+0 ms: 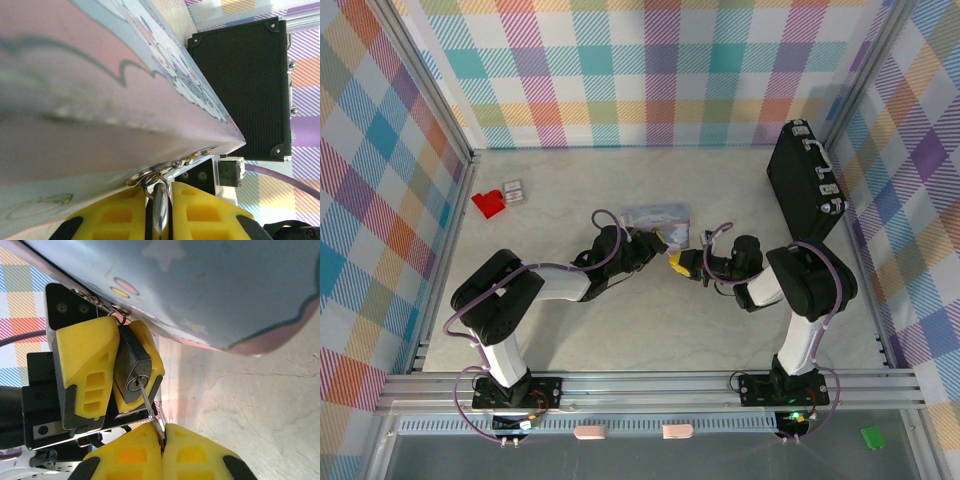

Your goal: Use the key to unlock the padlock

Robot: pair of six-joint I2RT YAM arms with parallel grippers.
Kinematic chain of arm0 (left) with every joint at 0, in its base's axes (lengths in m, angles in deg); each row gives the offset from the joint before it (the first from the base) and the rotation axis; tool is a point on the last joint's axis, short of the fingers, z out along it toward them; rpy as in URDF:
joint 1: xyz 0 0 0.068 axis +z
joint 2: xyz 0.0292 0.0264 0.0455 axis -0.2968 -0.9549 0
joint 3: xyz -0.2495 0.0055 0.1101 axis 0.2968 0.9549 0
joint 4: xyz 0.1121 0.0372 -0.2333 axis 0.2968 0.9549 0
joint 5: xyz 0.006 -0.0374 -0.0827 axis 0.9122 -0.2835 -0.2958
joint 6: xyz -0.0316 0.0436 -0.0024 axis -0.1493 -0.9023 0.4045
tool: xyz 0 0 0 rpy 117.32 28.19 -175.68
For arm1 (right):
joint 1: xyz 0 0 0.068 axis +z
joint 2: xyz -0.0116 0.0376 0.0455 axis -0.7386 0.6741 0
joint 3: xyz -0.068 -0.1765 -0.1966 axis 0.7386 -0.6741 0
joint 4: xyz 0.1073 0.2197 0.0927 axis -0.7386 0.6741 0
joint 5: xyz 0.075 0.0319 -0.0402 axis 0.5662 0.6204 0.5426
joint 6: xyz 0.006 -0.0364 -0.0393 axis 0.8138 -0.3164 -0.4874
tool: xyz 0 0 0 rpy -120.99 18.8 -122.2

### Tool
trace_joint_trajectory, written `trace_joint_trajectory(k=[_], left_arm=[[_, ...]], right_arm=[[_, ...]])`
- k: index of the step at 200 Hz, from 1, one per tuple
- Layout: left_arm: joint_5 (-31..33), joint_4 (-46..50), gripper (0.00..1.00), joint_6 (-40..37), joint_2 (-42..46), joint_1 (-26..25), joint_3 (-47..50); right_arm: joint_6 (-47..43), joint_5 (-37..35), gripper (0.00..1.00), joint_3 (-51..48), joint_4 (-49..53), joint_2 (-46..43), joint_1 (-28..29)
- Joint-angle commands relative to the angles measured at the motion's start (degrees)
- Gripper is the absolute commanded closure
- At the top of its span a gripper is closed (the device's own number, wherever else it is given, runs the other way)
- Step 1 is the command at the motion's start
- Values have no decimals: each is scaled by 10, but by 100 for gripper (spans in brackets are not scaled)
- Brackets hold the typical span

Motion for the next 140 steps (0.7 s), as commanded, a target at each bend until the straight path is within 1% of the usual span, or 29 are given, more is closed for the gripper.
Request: trace_joint_trajectory(k=[1,17,27,56,89,119,140], left_arm=[[-120,-17,100,-5,20,-45,-6],[-117,-18,100,-6,22,-44,2],[-114,-19,100,-8,23,-42,6],[-106,-35,100,-4,21,-32,18],[-94,-12,100,-19,24,-24,11],[-89,-9,100,-22,22,-17,9],[-79,16,100,-39,24,-16,6]], right_arm=[[-10,-33,100,4,-27,-7,2],[24,-29,100,4,-70,12,-7],[39,-25,100,7,-73,18,-9],[37,-26,100,-4,-72,4,-6],[35,-26,100,-23,-68,-6,-2],[11,-35,100,-32,-28,-17,14],[-5,-47,100,-36,22,-52,19]])
